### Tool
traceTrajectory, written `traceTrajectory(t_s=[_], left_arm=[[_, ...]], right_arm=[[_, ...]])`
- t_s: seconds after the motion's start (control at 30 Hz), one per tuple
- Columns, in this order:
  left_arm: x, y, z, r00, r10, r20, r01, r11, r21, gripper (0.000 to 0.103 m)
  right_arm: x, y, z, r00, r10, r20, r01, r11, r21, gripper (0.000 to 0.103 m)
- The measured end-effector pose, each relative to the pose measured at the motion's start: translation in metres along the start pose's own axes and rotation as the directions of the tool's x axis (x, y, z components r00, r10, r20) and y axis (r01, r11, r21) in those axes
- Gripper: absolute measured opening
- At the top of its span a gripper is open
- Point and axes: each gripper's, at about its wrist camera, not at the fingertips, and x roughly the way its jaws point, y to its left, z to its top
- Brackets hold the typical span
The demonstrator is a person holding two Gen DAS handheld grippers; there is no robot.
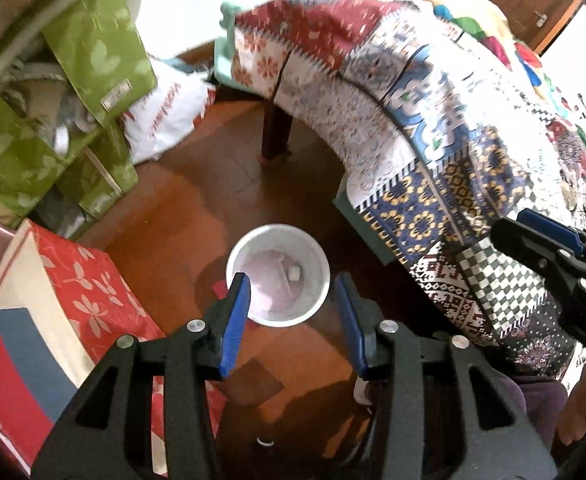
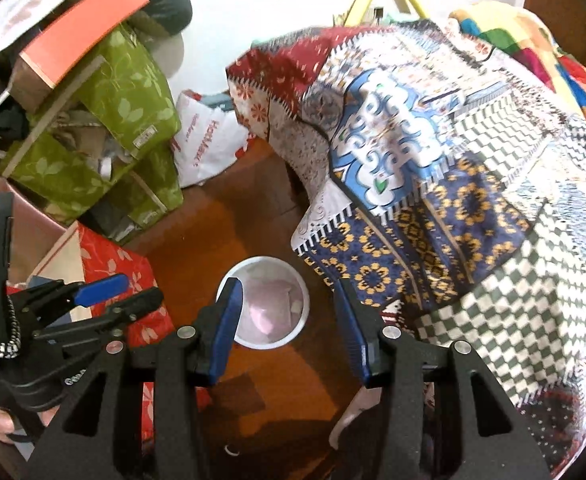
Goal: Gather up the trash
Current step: 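Open the left tool over the bin while the right tool releases the stick into it, then move both open tools back over the quilt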
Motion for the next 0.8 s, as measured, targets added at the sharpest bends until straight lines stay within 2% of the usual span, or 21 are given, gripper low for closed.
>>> traceTrajectory(t_s=[0.17, 0.27, 0.5, 0.67, 0.8], left_arm=[[-0.052, -0.019, -0.01, 0.995, 0.005, 0.102, -0.009, 0.999, 0.042, 0.043], [-0.083, -0.033, -0.015, 0.986, -0.005, 0.169, -0.006, 0.998, 0.068, 0.043], [-0.147, -0.079, -0.031, 0.952, -0.039, 0.305, 0.0, 0.992, 0.124, 0.043], [-0.174, -0.118, -0.042, 0.929, -0.068, 0.365, 0.004, 0.985, 0.174, 0.043], [-0.189, -0.147, -0.046, 0.915, -0.119, 0.386, 0.042, 0.978, 0.204, 0.043]], right_arm=[[-0.041, -0.009, -0.008, 0.997, 0.0, 0.078, 0.0, 1.0, 0.006, 0.044], [-0.071, -0.017, -0.014, 0.991, -0.004, 0.137, 0.002, 1.0, 0.013, 0.044], [-0.134, -0.031, -0.036, 0.964, -0.033, 0.262, 0.03, 0.999, 0.015, 0.044], [-0.176, -0.043, -0.051, 0.943, -0.042, 0.329, 0.039, 0.999, 0.017, 0.044], [-0.207, -0.061, -0.062, 0.925, -0.055, 0.375, 0.047, 0.998, 0.029, 0.044]])
